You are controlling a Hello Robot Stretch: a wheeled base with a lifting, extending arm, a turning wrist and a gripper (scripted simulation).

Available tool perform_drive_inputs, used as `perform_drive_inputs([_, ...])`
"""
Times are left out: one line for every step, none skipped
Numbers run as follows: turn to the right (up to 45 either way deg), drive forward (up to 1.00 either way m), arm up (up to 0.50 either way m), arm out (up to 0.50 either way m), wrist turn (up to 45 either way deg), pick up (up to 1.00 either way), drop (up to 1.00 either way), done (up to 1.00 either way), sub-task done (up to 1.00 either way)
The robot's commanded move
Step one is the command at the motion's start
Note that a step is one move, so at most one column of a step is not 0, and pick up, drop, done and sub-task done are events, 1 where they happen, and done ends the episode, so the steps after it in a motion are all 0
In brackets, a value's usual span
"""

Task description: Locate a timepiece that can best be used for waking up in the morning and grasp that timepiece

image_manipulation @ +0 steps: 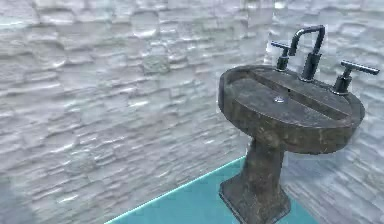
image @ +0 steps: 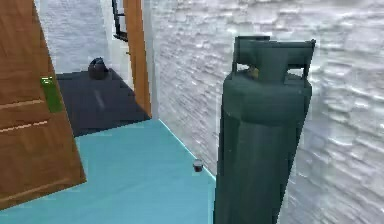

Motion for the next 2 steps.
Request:
perform_drive_inputs([-45.0,0.0,0.0,0.0,0.0,0.0,0.0,0.0,0.0])
perform_drive_inputs([-9.0,0.0,0.0,0.0,0.0,0.0,0.0,0.0,0.0])
